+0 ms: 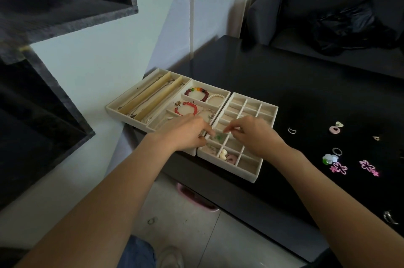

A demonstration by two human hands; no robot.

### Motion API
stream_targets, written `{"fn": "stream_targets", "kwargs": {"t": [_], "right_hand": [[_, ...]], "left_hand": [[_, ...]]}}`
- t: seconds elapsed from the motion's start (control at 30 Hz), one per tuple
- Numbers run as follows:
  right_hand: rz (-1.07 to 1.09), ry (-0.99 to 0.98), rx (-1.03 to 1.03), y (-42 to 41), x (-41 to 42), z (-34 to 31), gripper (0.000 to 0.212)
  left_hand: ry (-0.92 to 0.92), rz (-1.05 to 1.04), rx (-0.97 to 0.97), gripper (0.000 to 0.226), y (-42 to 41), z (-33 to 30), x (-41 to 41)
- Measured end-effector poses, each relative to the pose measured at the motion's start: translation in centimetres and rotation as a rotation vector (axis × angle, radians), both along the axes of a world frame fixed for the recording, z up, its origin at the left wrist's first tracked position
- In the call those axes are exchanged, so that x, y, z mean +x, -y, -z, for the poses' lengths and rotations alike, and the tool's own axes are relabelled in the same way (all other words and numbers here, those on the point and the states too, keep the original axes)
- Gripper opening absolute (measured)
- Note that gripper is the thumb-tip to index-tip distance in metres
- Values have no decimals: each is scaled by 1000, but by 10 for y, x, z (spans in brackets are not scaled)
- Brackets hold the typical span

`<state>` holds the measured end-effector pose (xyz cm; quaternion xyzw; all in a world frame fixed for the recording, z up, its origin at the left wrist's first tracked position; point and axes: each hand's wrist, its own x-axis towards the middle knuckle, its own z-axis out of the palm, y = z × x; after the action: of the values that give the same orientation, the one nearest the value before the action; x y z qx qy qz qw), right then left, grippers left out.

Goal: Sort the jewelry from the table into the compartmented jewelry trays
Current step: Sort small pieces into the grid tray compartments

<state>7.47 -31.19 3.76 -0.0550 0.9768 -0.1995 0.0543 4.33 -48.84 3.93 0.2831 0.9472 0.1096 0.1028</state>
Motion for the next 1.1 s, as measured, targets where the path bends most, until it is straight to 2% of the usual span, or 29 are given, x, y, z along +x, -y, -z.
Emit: {"fn": "stream_targets", "kwargs": {"t": [0.2, 0.37, 0.43, 0.5, 0.67, 0.77, 0.93, 1.1], "right_hand": [[-90, 11, 271, 8, 5, 13, 32], [-114, -50, 397, 12, 4, 18, 33], [-126, -40, 382, 11, 4, 18, 33], [-88, 16, 225, 8, 3, 14, 31], [136, 92, -391, 0, -6, 1, 28], [255, 249, -679, 0, -5, -4, 29], [294, 284, -699, 1, -5, -3, 30], [313, 329, -845, -4, -5, -1, 25]], "left_hand": [[-7, -6, -60, 34, -3, 2, 2], [-23, -6, -108, 35, -6, 4, 3], [-27, -7, -98, 36, -7, 3, 3], [-20, -15, -81, 34, -7, 0, 4], [13, -73, 43, 35, -6, -2, 2], [28, -82, -1, 41, -6, -2, 2], [7, -39, -112, 49, -10, 0, 6], [-3, -32, -120, 48, -12, 1, 4]]}}
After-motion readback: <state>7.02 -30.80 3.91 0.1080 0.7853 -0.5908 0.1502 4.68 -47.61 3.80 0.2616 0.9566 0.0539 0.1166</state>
